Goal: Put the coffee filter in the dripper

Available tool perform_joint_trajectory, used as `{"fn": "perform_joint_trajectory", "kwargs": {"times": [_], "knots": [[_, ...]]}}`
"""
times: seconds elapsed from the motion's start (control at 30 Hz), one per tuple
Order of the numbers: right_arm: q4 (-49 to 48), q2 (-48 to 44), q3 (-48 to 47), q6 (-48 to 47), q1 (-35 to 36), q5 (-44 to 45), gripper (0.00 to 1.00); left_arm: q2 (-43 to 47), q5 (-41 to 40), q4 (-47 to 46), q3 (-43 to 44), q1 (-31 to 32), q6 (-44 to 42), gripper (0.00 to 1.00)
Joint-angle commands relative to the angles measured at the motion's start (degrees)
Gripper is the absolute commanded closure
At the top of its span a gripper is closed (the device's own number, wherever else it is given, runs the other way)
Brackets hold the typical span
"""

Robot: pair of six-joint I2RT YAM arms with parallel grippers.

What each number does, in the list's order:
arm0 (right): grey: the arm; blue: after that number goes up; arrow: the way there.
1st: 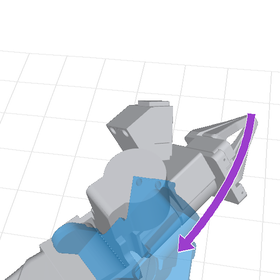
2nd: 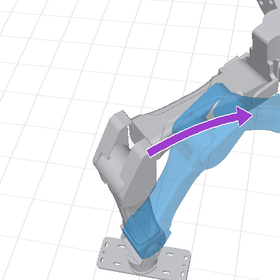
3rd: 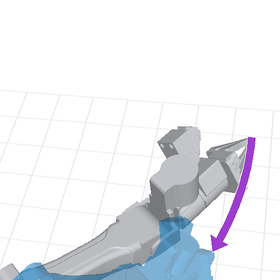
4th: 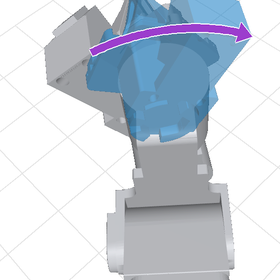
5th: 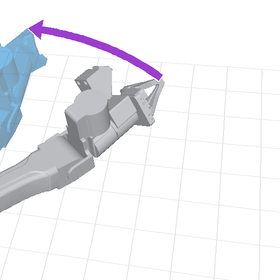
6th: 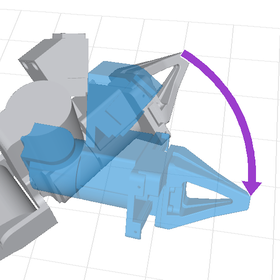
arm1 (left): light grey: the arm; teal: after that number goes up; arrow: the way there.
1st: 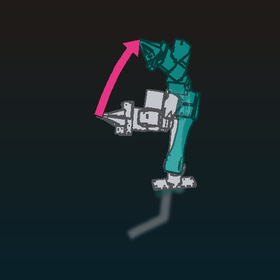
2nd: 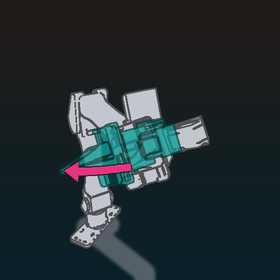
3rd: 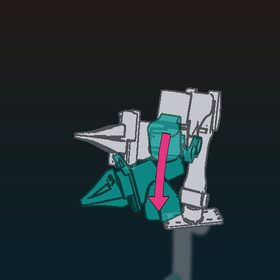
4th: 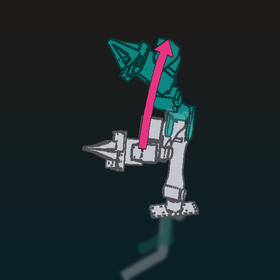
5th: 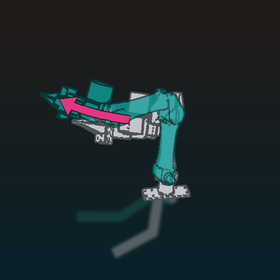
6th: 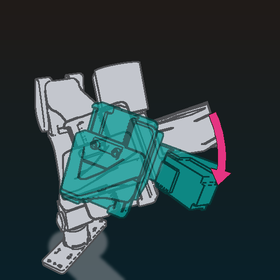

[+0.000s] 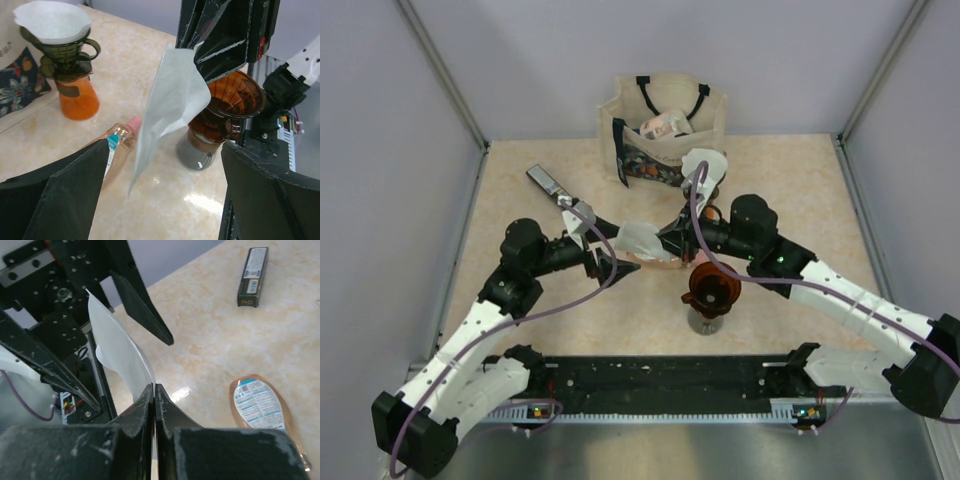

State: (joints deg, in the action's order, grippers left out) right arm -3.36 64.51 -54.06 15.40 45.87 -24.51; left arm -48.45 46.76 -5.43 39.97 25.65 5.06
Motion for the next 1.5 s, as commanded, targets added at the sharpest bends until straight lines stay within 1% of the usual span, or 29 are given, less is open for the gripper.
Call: {"fn": "perform_joint_trajectory", "kwargs": {"times": [0.0,0.03,0.07,0.1,0.13,0.17,0.2,0.23,0.3,0.4,0.47,0.53,0.6,0.67,0.73,0.87,1.0,1.13,1.17,1.33,1.47], "knots": [[1.2,1.0,-4.6,-2.7,0.5,10.5,1.00,4.3,-10.3,1.1,-0.3,0.0,3.1,0.01],[2.5,1.6,-5.3,-3.8,1.4,16.3,1.00,5.3,-12.9,1.8,-0.4,0.0,4.2,0.01],[3.2,2.5,-6.0,-5.5,2.5,21.5,1.00,6.2,-18.0,2.8,-0.2,0.0,5.8,0.01],[3.2,3.8,-6.9,-7.1,4.0,28.5,1.00,6.9,-22.1,3.9,0.1,-0.1,7.8,0.01],[4.9,5.1,-7.8,-8.4,6.2,35.2,1.00,7.3,-26.2,4.8,0.7,-0.1,11.7,0.01],[5.4,6.5,-9.1,-9.3,7.7,40.5,1.00,7.5,-30.2,7.6,2.0,0.0,14.3,0.01],[5.6,7.9,-10.2,-9.7,8.9,46.1,1.00,7.3,-33.1,10.0,3.6,0.1,16.6,0.01],[6.0,9.5,-11.4,-9.9,9.8,49.2,1.00,6.8,-34.8,12.2,5.1,0.0,18.8,0.01],[5.8,12.0,-13.2,-10.0,11.2,54.0,1.00,4.9,-35.3,14.0,7.3,0.1,22.9,0.01],[3.7,14.5,-14.3,-11.3,13.7,57.1,1.00,1.6,-32.6,11.5,9.1,0.1,29.1,0.01],[2.1,15.5,-14.4,-11.7,14.9,57.6,1.00,-0.4,-30.6,9.7,9.7,0.1,31.1,0.01],[0.8,16.0,-14.4,-12.5,16.0,59.8,1.00,-1.8,-30.9,8.2,10.0,0.2,32.7,0.01],[0.1,16.1,-14.4,-12.4,16.4,60.0,1.00,-3.2,-30.7,7.1,9.9,0.1,33.6,0.01],[-0.7,15.7,-14.1,-11.8,16.4,58.7,1.00,-4.7,-28.6,6.0,9.5,0.1,34.3,0.01],[-1.8,15.3,-13.4,-11.4,16.3,56.4,1.00,-6.0,-25.8,2.1,9.2,0.1,34.9,0.01],[-2.1,13.8,-12.3,-10.7,16.3,50.7,1.00,-7.8,-15.0,-5.6,7.2,0.2,36.6,0.03],[-2.4,11.6,-10.4,-9.2,16.4,47.9,1.00,-8.8,-13.0,-8.6,6.5,0.2,37.8,0.09],[-3.1,9.8,-9.2,-7.9,16.4,46.0,1.00,-9.4,-9.3,-12.5,5.4,0.2,39.9,0.22],[-3.1,9.2,-9.0,-7.8,16.3,45.2,1.00,-9.4,-9.2,-12.7,5.2,0.2,40.0,0.24],[-3.1,7.8,-7.9,-6.2,16.2,41.1,1.00,-8.1,-10.3,-12.4,4.2,0.1,38.9,0.25],[-2.4,7.6,-7.9,-5.3,15.8,38.8,1.00,-6.6,-10.5,-11.8,3.8,0.1,37.3,0.23]]}}
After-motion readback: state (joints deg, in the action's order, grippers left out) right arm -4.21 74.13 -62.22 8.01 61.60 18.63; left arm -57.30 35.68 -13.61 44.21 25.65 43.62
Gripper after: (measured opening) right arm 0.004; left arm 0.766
